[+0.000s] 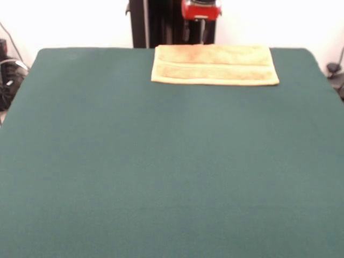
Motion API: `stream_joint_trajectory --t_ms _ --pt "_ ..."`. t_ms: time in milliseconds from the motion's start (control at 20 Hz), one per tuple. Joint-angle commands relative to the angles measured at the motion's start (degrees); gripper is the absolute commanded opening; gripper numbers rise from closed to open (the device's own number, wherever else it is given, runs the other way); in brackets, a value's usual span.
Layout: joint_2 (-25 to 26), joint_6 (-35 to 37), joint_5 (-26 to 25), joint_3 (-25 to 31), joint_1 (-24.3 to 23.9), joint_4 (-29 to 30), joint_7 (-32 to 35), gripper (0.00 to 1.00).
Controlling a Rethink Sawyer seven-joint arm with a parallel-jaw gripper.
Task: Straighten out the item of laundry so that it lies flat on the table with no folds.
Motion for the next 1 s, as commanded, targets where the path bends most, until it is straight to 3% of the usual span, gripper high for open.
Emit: stream_joint_trajectory --t_ms 50,1000 --pt "-0.4 4.1 0.8 2.6 0.8 -2.9 6.9 1.0" --pt "-2.1 0.4 0.0 1.9 0.9 -2.2 7.6 1.0"
